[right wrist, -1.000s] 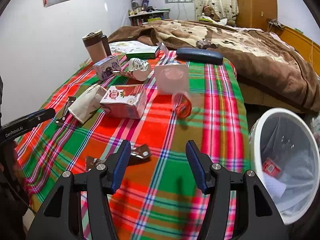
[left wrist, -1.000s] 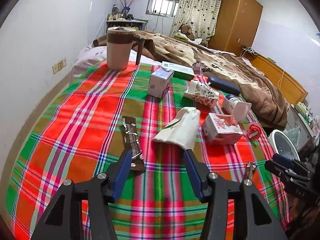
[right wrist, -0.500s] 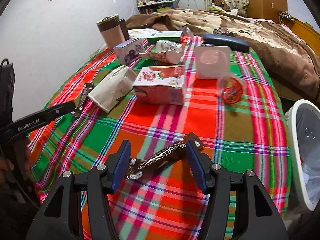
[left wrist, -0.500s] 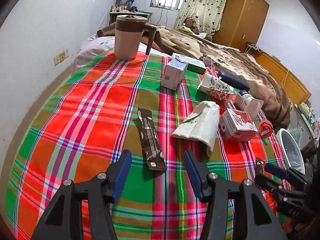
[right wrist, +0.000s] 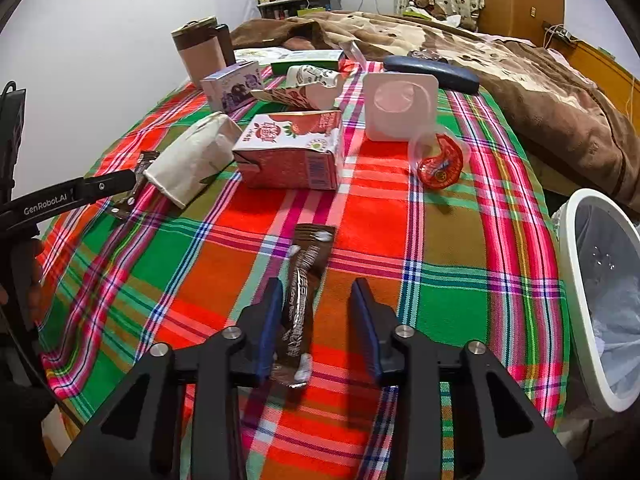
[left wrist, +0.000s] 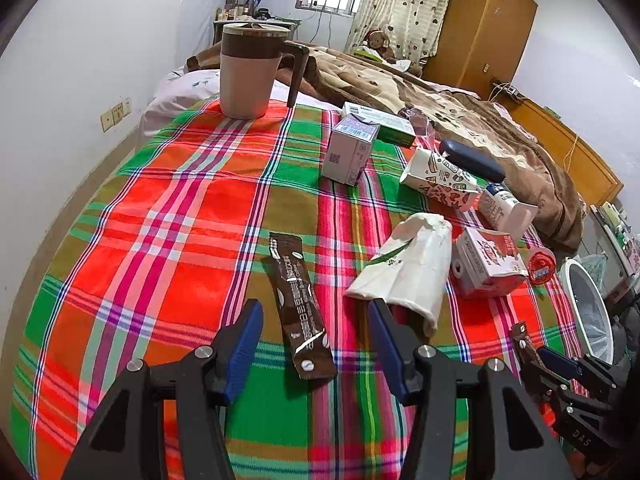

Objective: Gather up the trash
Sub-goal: 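Grasp the brown snack wrapper with the right gripper and lift it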

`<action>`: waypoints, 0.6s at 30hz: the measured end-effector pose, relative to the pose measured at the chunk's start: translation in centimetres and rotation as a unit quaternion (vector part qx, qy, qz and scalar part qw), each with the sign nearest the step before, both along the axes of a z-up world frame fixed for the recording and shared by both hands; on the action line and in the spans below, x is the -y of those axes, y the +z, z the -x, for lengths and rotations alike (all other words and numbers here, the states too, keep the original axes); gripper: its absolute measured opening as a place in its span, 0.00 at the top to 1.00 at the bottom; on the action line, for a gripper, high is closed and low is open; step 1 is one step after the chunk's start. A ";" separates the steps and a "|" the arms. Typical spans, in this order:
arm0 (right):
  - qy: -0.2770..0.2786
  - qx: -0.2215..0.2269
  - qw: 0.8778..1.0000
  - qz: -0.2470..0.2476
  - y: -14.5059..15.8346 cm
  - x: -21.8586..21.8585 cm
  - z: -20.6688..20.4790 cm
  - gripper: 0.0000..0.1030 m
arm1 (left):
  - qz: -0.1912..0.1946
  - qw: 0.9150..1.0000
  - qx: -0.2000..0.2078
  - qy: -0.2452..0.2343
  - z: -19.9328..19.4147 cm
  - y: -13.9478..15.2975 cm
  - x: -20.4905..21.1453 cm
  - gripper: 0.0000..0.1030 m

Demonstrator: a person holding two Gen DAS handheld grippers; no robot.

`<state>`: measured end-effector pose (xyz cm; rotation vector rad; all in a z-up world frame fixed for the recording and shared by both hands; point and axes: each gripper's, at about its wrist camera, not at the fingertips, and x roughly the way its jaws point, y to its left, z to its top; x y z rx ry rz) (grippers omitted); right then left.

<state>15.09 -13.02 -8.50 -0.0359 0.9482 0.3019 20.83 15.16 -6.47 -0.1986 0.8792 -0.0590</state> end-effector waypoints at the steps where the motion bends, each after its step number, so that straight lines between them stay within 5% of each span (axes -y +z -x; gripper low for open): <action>1: 0.000 0.000 1.000 0.002 0.0 -0.1 -0.1 0.67 | 0.001 1.000 -0.003 0.000 -0.2 -0.1 0.0 0.47; 15: 0.002 0.002 1.000 0.007 -0.1 -0.1 -0.8 0.79 | -0.032 0.999 -0.025 0.033 -2.9 -1.5 -0.3 0.48; 18: 0.001 0.001 1.000 0.004 -0.1 0.0 -0.8 0.80 | -0.044 0.998 -0.024 0.035 -3.0 -1.6 -0.3 0.56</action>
